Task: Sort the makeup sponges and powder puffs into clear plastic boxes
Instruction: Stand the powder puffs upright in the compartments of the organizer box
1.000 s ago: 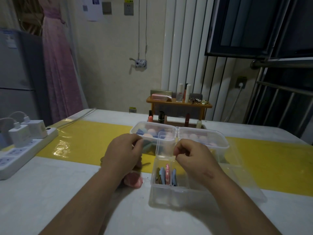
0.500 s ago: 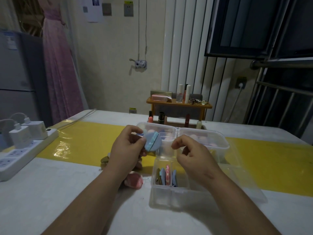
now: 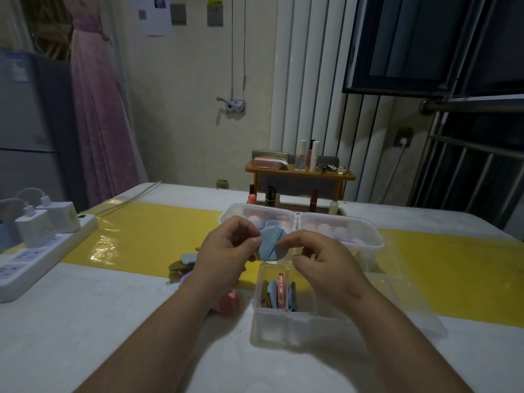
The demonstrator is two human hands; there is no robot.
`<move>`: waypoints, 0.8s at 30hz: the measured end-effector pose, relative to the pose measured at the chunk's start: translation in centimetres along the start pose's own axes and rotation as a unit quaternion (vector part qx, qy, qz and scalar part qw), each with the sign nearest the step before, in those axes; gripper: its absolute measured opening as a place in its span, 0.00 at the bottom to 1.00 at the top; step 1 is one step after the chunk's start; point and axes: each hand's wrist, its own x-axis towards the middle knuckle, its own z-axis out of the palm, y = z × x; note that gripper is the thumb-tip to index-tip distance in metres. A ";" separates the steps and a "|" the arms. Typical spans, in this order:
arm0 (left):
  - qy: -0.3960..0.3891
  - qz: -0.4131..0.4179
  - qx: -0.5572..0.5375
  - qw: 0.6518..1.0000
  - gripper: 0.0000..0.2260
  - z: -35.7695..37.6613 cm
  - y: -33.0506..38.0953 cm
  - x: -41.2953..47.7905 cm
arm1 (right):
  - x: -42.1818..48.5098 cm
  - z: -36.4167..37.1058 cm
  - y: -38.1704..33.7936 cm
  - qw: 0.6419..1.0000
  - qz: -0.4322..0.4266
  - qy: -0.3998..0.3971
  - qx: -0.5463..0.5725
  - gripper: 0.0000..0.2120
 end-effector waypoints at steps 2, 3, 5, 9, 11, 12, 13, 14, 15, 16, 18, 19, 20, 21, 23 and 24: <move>-0.007 0.011 0.004 1.000 0.06 0.0 0.0 0.0 | 0.0 -0.1 0.1 1.000 -0.009 0.017 0.005 0.18; -0.009 0.011 0.003 1.000 0.05 0.0 -0.1 0.0 | 0.0 -0.1 0.1 0.999 -0.011 0.030 0.012 0.17; -0.010 0.005 0.002 1.000 0.06 0.0 -0.2 0.1 | 0.1 -0.2 0.1 0.998 -0.012 0.059 0.032 0.13; 0.004 -0.009 0.023 1.000 0.08 -0.3 -0.7 0.3 | 0.3 -0.4 0.0 0.993 -0.013 0.096 0.061 0.10; 0.018 -0.012 0.034 0.999 0.08 -0.5 -1.0 0.4 | 0.3 -0.5 0.0 0.993 -0.007 0.100 0.058 0.11; 0.025 -0.013 0.043 0.999 0.09 -0.7 -1.1 0.5 | 0.3 -0.5 0.0 0.994 -0.003 0.099 0.053 0.11; 0.029 -0.013 0.053 0.998 0.09 -0.7 -1.2 0.5 | 0.3 -0.5 0.0 0.994 0.002 0.098 0.047 0.11; 0.031 -0.012 0.061 0.998 0.09 -0.7 -1.2 0.5 | 0.3 -0.5 0.0 0.995 0.006 0.095 0.036 0.11; 0.031 -0.011 0.067 0.997 0.09 -0.7 -1.3 0.5 | 0.3 -0.5 0.1 0.996 0.010 0.091 0.020 0.10; 0.032 -0.010 0.072 0.997 0.09 -0.7 -1.3 0.5 | 0.3 -0.5 0.2 0.996 0.015 0.087 0.001 0.10; 0.037 -0.009 0.078 0.996 0.09 -0.7 -1.3 0.5 | 0.3 -0.5 0.3 0.996 0.028 0.081 -0.024 0.10; 0.041 -0.010 0.079 0.996 0.08 -0.8 -1.3 0.6 | 0.3 -0.5 0.3 0.996 0.032 0.076 -0.029 0.10; 0.044 -0.011 0.079 0.996 0.08 -0.8 -1.3 0.6 | 0.3 -0.5 0.4 0.996 0.036 0.070 -0.032 0.11; 0.047 -0.012 0.079 0.996 0.07 -0.9 -1.3 0.6 | 0.3 -0.5 0.4 0.997 0.038 0.063 -0.035 0.11; 0.051 -0.015 0.080 0.995 0.07 -1.0 -1.3 0.6 | 0.3 -0.5 0.4 0.997 0.043 0.048 -0.037 0.12; 0.052 -0.015 0.080 0.995 0.07 -1.0 -1.3 0.6 | 0.3 -0.5 0.5 0.997 0.045 0.040 -0.039 0.11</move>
